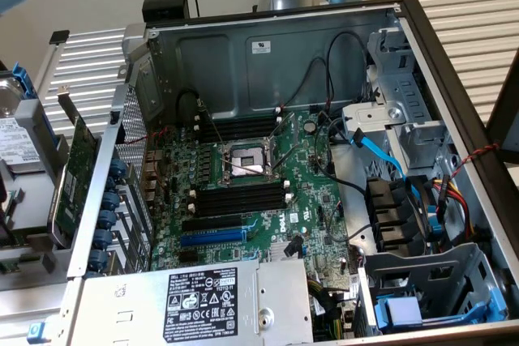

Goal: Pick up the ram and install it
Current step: 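Pick up the ram and move it above insertion slot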

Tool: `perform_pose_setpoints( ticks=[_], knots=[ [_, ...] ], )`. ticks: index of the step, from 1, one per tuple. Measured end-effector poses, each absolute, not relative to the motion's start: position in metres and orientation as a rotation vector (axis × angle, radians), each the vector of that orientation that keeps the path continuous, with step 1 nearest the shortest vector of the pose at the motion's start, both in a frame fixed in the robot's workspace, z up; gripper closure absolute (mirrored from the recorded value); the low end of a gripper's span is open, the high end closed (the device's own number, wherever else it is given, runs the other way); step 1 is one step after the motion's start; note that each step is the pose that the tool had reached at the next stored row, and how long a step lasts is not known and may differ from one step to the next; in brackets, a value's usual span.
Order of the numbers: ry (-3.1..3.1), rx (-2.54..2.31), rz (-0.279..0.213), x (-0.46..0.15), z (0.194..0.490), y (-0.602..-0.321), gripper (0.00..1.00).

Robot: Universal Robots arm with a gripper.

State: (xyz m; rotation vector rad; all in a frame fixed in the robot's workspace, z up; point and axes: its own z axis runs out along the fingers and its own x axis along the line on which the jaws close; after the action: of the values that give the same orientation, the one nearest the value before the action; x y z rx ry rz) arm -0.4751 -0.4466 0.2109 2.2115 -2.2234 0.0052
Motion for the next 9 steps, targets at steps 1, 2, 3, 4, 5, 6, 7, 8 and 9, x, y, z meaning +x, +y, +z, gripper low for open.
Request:
perform_pose_setpoints(
  ticks=[1, 2, 3, 4, 5, 6, 7, 8, 9],
  knots=[
    [-2.223, 2.212, 0.004, -0.4751, 0.2094, -0.4467, 0.55],
    [-2.224, 2.212, 0.002, -0.4751, 0.2083, -0.4468, 0.55],
    [-2.224, 2.213, 0.0, -0.4751, 0.2072, -0.4468, 0.55],
    [-2.225, 2.213, -0.001, -0.4752, 0.2063, -0.4467, 0.55],
    [-2.225, 2.213, -0.002, -0.4752, 0.2053, -0.4467, 0.55],
    [-2.226, 2.213, -0.003, -0.4752, 0.204, -0.4467, 0.55],
    [-2.226, 2.214, -0.004, -0.4752, 0.2026, -0.4467, 0.55],
    [-2.226, 2.214, -0.005, -0.4752, 0.2014, -0.4468, 0.55],
    [-2.227, 2.213, -0.006, -0.4752, 0.2006, -0.4467, 0.55]
  ],
)
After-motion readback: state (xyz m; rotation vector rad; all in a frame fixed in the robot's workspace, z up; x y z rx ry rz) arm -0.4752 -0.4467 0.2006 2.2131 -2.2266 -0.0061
